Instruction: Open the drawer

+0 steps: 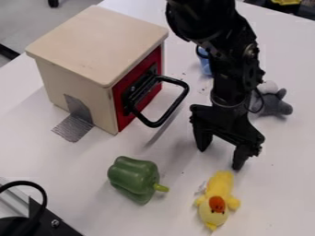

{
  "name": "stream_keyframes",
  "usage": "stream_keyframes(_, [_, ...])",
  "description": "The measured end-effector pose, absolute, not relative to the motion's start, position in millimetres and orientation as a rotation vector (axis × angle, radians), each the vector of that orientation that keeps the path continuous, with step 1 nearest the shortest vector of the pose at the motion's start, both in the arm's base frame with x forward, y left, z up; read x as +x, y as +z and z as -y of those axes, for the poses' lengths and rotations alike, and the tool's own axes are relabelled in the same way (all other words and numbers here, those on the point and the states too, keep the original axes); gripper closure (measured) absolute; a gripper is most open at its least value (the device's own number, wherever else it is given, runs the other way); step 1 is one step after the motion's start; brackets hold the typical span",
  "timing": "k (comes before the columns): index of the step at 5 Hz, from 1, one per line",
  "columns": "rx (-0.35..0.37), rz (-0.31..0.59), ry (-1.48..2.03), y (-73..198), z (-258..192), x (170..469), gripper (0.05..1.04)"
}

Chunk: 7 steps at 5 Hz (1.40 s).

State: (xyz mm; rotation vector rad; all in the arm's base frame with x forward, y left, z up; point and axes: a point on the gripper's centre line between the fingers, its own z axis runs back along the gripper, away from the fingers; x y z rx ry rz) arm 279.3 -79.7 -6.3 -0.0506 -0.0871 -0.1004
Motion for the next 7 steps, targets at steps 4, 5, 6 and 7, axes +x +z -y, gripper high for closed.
stream_keyframes(4, [-0.061,0.176,-0.043,56,65,293,0.083])
stream_keyframes(5, [-0.028,0.21,-0.041,70,51,294,0.083])
stream_keyframes(6, [0.042,0.218,-0.028,71,31,297,0.083])
stream_keyframes(7, [0.083,0.178,-0.021,56,20,297,0.083])
